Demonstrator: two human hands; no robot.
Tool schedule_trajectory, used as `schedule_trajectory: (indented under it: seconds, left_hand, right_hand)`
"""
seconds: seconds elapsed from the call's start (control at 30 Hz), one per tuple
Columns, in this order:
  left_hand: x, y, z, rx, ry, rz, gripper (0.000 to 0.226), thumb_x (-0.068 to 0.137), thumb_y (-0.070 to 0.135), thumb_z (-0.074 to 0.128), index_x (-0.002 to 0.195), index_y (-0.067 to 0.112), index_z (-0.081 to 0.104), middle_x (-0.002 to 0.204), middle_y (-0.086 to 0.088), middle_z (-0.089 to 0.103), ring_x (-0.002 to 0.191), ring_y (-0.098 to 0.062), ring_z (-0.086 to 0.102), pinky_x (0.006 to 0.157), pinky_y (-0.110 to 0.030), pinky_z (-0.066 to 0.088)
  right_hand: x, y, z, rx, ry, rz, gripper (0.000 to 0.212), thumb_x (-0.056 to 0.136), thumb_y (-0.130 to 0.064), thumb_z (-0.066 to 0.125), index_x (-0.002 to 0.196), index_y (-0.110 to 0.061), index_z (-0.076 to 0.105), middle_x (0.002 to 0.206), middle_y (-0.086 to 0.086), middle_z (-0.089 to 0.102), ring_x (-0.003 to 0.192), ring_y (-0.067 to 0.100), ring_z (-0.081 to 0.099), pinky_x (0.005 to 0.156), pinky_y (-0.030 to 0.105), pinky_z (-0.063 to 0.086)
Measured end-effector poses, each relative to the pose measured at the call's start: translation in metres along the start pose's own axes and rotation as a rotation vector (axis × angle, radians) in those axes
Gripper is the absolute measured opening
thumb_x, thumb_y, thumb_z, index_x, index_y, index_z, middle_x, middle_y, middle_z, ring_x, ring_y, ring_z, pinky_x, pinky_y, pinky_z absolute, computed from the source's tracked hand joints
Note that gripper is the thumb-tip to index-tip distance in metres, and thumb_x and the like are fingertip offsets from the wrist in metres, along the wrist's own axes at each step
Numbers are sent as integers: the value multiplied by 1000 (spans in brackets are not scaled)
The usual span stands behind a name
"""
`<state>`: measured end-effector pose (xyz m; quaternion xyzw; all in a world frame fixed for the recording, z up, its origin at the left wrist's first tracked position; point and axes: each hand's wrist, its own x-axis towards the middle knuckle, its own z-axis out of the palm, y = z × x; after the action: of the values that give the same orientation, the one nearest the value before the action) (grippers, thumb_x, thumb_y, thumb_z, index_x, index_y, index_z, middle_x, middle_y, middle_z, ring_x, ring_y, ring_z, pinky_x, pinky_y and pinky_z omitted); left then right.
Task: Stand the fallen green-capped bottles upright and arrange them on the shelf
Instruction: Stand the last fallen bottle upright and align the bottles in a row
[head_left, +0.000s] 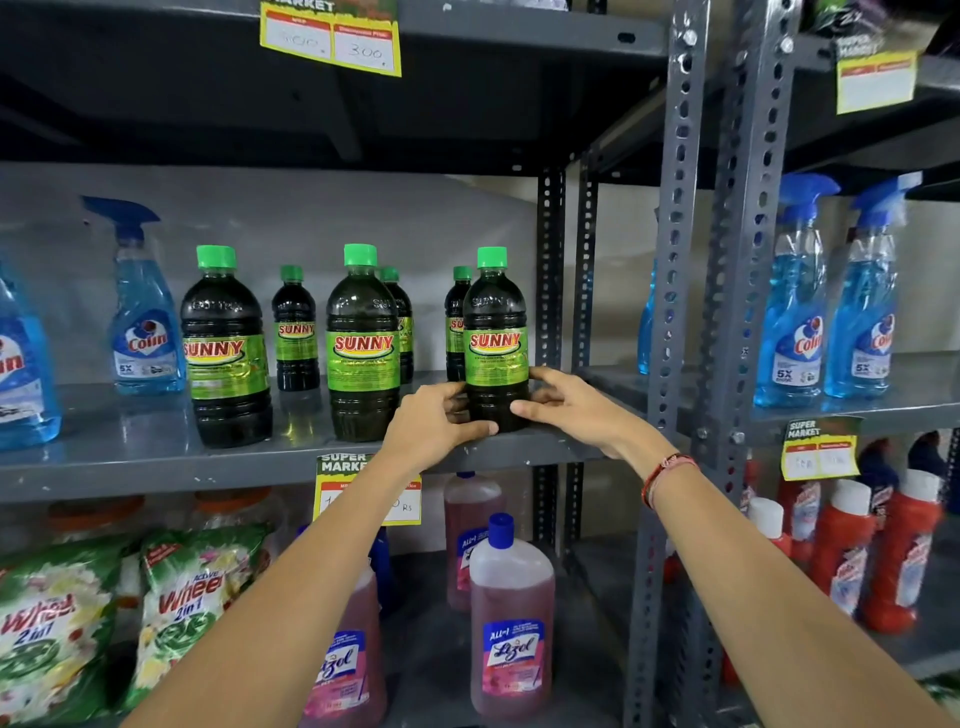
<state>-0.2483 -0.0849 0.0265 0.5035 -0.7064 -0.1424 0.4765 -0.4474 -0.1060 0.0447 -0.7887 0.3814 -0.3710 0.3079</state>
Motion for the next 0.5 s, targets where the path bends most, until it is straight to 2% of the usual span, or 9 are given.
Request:
schedule_trajectory:
  seconds: [0.13, 0.27, 0.37, 0.43, 0.5]
  left_hand:
    - [-3, 4, 0, 13, 11, -1, 59, 67, 29, 83, 121, 19, 61, 115, -5, 69, 104, -12, 64, 98, -35, 47]
    - [-14, 10, -1, 106, 43, 47, 54, 75, 30, 77, 124, 15, 59, 117, -6, 67, 106, -17, 63, 96, -32, 48]
    - [-33, 12, -6, 135, 233, 115, 46, 82, 28, 70, 124, 11, 59, 111, -3, 69, 103, -15, 64, 91, -27, 50]
    - [-48, 8, -19, 115, 439, 217, 29, 86, 22, 66, 114, 14, 65, 96, 4, 71, 88, -7, 66, 81, -26, 55]
    - [-60, 1, -40, 117, 663, 297, 19, 87, 19, 62, 105, 16, 66, 89, 4, 69, 78, -5, 64, 71, -30, 57]
  right_hand:
    - [2, 4, 1, -23, 7, -17, 59, 90, -26, 64, 143, -19, 39, 120, 10, 65, 109, 18, 62, 102, 32, 46]
    - [2, 4, 2, -29, 79, -9, 64, 85, -35, 68, 141, -20, 41, 114, 5, 66, 107, 16, 62, 101, 35, 47]
    - [-3, 3, 13, 3, 352, -117, 58, 83, -36, 70, 134, -16, 50, 115, 3, 64, 105, 14, 61, 91, 25, 50]
    - [-10, -3, 29, 11, 586, -273, 47, 85, -27, 69, 127, -11, 54, 110, 4, 63, 98, 14, 62, 79, 17, 51]
    - [-14, -20, 51, 8, 701, -434, 36, 88, -20, 67, 121, -9, 57, 102, 3, 63, 87, 11, 63, 69, 16, 53]
